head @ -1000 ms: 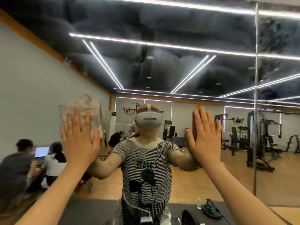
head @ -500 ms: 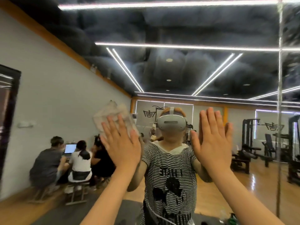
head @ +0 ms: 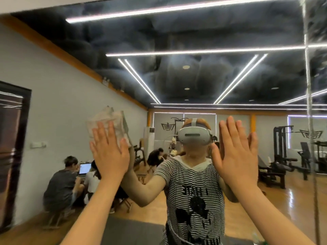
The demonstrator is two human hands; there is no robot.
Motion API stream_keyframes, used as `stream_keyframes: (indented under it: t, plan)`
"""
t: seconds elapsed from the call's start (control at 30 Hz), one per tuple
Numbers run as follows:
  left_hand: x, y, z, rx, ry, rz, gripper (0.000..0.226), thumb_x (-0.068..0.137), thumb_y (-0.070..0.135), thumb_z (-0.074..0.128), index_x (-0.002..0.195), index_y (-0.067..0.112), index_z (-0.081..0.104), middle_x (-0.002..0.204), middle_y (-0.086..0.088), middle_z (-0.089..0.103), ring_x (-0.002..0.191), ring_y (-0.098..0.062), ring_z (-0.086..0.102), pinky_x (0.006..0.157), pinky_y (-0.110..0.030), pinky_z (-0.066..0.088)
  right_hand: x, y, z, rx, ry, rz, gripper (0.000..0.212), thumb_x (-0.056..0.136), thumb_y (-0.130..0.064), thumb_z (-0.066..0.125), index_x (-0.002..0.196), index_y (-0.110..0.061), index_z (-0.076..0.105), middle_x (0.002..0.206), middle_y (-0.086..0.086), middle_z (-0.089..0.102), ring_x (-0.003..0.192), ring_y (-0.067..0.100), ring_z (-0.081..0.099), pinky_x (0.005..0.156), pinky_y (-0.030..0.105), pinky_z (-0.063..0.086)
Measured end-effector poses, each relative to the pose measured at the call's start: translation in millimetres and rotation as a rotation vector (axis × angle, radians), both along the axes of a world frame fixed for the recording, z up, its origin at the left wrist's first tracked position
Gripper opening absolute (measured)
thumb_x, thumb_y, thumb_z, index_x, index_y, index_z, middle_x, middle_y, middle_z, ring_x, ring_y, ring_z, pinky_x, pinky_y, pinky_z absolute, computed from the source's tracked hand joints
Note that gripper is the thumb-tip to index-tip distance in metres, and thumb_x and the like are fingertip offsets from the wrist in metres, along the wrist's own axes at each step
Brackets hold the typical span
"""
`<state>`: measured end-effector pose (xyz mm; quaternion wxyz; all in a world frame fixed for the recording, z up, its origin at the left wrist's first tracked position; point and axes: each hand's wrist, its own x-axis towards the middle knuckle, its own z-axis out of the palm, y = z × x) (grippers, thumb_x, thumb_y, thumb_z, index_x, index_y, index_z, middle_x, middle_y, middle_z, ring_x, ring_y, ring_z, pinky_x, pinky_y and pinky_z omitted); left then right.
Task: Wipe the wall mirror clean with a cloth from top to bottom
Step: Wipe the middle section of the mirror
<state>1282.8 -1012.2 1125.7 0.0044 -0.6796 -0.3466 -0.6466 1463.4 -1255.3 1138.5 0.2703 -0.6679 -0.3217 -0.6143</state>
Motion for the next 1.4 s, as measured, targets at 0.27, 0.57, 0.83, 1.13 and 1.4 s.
stream_keyframes:
  t: [0.27, 0.57, 0.83, 1.13, 1.4]
  plan:
    - [65, -87, -16, 0.278, 0.17, -0.056, 0.071, 0.093, 0.041, 0.023, 0.156, 0.02, -0.002, 0.162, -0.01, -0.004, 0.148, -0.026, -0.003, 0.118, -0.042, -0.004, 2, -1, -1, -0.016, 0.019, 0.004, 0.065, 0.095, -0.047, 0.03, 0.152, -0.015, 0.025, 0.158, 0.007, 0.021, 0.146, 0.02, 0.012, 0.118, 0.037, -0.008]
    - [11, -8, -8, 0.349, 0.325, 0.012, 0.068, 0.097, 0.05, 0.016, 0.155, 0.02, -0.001, 0.162, -0.012, -0.001, 0.149, -0.021, -0.009, 0.118, -0.044, 0.0, 4, -2, 0, -0.03, 0.03, -0.017, 0.065, 0.095, -0.047, 0.03, 0.151, -0.015, 0.03, 0.158, 0.009, 0.026, 0.146, 0.021, 0.015, 0.117, 0.036, -0.008]
    - [51, -77, -6, 0.033, 0.075, -0.098, 0.072, 0.09, 0.048, 0.009, 0.153, 0.017, -0.007, 0.161, -0.015, -0.007, 0.148, -0.032, -0.007, 0.118, -0.045, -0.007, 5, 2, -2, 0.019, -0.006, 0.018, 0.063, 0.094, -0.045, 0.032, 0.15, -0.015, 0.03, 0.157, 0.009, 0.028, 0.145, 0.018, 0.011, 0.117, 0.041, -0.001]
    - [88, -112, -23, 0.347, 0.23, -0.053, 0.067, 0.095, 0.042, 0.027, 0.154, 0.013, 0.012, 0.16, -0.016, 0.008, 0.147, -0.034, 0.008, 0.116, -0.049, 0.004, 7, 0, -2, 0.009, -0.019, 0.021, 0.063, 0.094, -0.044, 0.034, 0.149, -0.013, 0.031, 0.156, 0.01, 0.029, 0.144, 0.017, 0.01, 0.115, 0.045, 0.007]
    - [84, -114, -20, 0.324, 0.27, -0.036, 0.067, 0.095, 0.042, 0.028, 0.153, 0.011, 0.016, 0.159, -0.018, 0.011, 0.146, -0.034, 0.009, 0.115, -0.05, 0.008, 4, -24, 6, -0.12, -0.019, 0.054, 0.06, 0.094, -0.043, 0.033, 0.146, -0.013, 0.04, 0.152, 0.009, 0.04, 0.141, 0.022, 0.03, 0.112, 0.049, 0.025]
